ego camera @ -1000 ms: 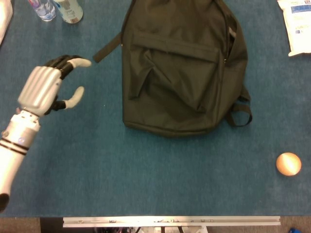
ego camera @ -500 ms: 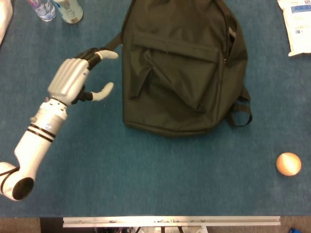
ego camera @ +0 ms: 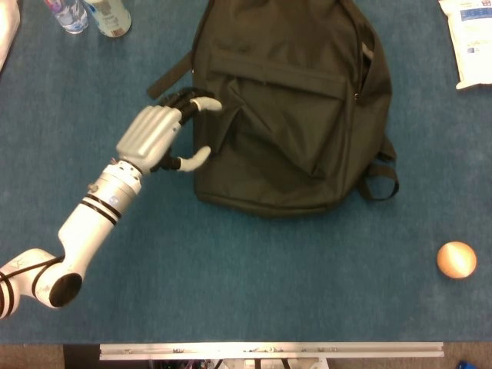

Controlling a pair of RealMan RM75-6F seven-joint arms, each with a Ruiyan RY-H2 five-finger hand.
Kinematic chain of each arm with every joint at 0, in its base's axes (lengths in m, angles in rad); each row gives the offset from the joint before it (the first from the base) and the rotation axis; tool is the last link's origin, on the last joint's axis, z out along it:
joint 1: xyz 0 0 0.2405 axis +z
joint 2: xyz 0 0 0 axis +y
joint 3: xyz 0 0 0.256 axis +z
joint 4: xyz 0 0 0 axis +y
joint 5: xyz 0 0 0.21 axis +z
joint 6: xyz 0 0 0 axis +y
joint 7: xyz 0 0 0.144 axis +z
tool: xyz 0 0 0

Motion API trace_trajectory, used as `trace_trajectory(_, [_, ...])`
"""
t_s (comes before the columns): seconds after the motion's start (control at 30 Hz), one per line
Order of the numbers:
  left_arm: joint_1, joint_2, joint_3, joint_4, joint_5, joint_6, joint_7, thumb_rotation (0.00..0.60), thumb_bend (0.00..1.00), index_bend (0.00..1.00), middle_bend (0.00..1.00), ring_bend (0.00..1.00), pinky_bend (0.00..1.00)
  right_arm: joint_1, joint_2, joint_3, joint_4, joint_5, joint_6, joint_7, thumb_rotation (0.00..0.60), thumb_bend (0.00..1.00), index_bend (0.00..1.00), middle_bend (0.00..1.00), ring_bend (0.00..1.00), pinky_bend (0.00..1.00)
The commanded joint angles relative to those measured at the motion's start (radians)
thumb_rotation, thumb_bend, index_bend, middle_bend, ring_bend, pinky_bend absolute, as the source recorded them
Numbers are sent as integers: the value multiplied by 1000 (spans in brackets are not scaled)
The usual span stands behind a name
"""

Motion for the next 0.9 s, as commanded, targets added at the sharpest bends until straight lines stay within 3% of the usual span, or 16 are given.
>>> trace_trajectory(0.03, [-9,-1,25,-10,4,-25,29,550,356,213,140,90,141,0,-2,0,6,4,-3,5,600,94,19,201,50,121])
trace_trajectory(0.23, [-6,4,68,-30,26,-23,86,600,356,232,145,98,141,2,-10,1,16,8,-9,14,600,94,19,201,50,121])
trace_trajectory(0.5, [32,26,85,-56,111,103,90,600,356,331,288,208,145,-1,-12,2,20,14,-5,18,600,94,19,201,50,121])
trace_trajectory(0.67, [29,-5,63,-23,130,145,28,600,356,294,210,157,145,1,-16,3,23,16,-10,20,600,94,19,201,50,121])
trace_trajectory(0.9, [-1,-55,40,37,91,104,2,600,356,173,98,67,145,0,-15,3,24,20,-11,21,600,94,19,201,50,121])
